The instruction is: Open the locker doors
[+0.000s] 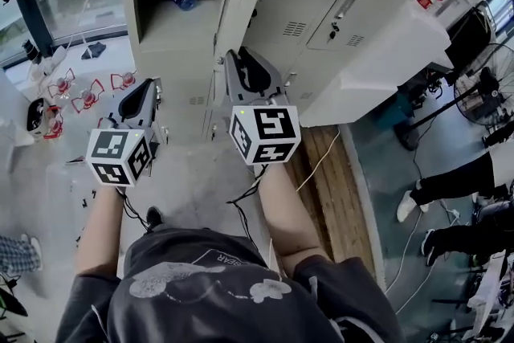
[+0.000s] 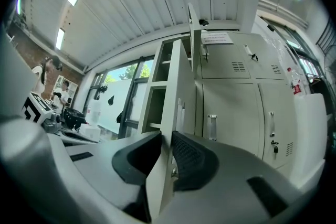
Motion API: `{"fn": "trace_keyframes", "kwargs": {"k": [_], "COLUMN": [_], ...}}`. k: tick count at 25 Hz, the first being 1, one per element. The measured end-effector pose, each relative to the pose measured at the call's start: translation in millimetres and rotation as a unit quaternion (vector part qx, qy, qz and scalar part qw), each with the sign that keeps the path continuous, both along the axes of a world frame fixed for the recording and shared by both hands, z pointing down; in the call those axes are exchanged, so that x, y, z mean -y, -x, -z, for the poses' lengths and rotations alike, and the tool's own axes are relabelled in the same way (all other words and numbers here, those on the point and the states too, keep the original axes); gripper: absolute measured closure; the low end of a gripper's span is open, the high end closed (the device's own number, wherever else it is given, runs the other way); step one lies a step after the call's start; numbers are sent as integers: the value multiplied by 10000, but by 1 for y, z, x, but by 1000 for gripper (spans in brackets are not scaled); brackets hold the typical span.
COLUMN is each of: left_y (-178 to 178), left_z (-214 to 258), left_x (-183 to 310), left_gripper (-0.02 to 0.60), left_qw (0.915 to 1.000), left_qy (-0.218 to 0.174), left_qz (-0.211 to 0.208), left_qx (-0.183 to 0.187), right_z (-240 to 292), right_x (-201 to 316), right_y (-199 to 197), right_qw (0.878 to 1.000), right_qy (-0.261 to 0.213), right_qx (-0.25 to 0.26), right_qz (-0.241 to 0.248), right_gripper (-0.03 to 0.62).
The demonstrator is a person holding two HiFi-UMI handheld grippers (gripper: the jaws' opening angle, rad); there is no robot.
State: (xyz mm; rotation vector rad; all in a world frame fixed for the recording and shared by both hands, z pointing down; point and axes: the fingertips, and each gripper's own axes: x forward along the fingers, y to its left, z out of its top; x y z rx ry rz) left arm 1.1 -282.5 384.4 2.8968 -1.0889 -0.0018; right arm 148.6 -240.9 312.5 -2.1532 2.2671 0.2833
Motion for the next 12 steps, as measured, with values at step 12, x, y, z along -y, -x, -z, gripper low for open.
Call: {"fn": "trace_keyframes", "kwargs": {"k": [12], "left_y": [-2], "left_z": [-2], "left_x": [-24], "left_gripper": [572], "left_qw": [9996], "left_qy": [106], "left_qz": [269], "left_qx": [-49], "right_z": [1], "right_x": [-12], "right_y": [-28], "right_qw": [9999], "right_qy": [-3], "right_qx": [76], "right_qz": [106], "right_gripper": [511]}}
